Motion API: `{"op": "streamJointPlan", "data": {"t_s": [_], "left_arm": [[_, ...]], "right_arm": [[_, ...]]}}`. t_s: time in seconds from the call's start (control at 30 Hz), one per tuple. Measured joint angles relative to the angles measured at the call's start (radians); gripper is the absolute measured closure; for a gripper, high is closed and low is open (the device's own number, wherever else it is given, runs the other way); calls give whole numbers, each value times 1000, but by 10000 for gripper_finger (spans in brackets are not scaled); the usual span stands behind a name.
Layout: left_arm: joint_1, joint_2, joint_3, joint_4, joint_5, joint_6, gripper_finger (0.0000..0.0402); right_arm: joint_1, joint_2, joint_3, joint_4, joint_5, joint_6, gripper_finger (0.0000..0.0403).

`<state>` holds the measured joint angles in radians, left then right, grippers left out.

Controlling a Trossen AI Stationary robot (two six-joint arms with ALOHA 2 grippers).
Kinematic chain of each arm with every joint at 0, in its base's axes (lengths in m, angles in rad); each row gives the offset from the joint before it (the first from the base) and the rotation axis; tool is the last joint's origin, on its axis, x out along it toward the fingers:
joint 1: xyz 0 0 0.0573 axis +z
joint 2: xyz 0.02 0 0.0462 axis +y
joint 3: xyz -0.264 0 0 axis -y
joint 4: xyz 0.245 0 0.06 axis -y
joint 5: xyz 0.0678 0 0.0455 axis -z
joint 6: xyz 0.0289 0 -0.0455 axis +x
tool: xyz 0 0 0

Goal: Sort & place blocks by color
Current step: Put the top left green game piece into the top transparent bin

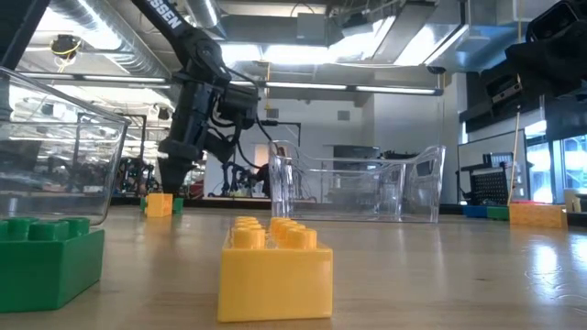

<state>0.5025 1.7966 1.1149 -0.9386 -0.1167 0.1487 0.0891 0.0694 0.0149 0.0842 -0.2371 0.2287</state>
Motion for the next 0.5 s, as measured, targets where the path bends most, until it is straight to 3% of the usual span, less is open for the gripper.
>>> {"op": "streamJointPlan", "data": {"t_s": [0.5], "left_arm": [[1,0,0,78,5,-27,143]], "right_arm": [[0,0,0,0,0,1,391]]}}
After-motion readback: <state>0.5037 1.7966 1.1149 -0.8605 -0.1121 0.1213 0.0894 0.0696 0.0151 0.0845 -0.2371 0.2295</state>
